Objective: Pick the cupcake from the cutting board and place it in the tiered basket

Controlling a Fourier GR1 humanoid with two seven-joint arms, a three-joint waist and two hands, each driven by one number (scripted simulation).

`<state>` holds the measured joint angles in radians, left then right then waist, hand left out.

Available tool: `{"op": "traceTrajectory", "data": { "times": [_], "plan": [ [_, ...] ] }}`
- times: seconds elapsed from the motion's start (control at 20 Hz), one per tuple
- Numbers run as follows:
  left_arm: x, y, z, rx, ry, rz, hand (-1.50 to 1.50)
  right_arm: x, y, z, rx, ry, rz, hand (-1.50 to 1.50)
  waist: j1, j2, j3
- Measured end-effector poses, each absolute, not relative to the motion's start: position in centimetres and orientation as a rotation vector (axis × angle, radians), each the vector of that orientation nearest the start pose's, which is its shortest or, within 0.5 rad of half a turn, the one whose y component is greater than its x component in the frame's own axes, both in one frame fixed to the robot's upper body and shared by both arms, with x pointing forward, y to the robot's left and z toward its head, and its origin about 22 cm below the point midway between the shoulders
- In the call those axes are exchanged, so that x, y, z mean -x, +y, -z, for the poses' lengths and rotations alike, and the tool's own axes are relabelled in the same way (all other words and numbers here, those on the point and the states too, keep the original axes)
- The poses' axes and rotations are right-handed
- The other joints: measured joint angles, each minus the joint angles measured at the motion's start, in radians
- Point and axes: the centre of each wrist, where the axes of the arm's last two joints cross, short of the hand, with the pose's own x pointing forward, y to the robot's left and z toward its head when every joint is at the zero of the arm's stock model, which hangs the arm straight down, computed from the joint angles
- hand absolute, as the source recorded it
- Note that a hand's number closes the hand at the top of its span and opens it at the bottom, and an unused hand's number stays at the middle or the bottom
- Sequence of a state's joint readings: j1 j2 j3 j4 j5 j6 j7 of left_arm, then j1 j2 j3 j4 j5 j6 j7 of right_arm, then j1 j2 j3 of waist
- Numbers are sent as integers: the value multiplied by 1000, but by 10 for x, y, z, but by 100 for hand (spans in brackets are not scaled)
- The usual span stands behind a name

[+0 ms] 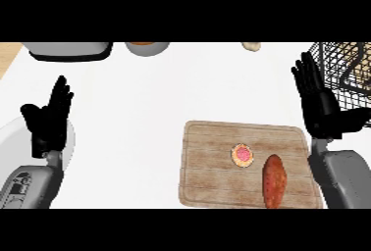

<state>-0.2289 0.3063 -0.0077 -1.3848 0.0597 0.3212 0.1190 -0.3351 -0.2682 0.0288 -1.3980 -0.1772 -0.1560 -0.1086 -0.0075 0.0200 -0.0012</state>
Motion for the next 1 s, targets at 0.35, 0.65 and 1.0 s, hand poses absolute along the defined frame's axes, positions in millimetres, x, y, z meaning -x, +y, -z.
{"op": "traceTrajectory", "data": {
  "times": [0.35,0.65,1.0],
  "plan": [
    [-293,305,-33,-474,-1533,97,0,-308,-254,-67,-89,-1783,71,150,-28,-28,10],
    [-288,306,-34,-468,-1529,182,0,-264,-285,-26,341,-1494,83,-150,-25,-25,0],
    [-281,306,-33,-447,-1526,213,0,-228,-302,-82,426,-1414,-136,-150,-9,-26,-1]
  ]
}}
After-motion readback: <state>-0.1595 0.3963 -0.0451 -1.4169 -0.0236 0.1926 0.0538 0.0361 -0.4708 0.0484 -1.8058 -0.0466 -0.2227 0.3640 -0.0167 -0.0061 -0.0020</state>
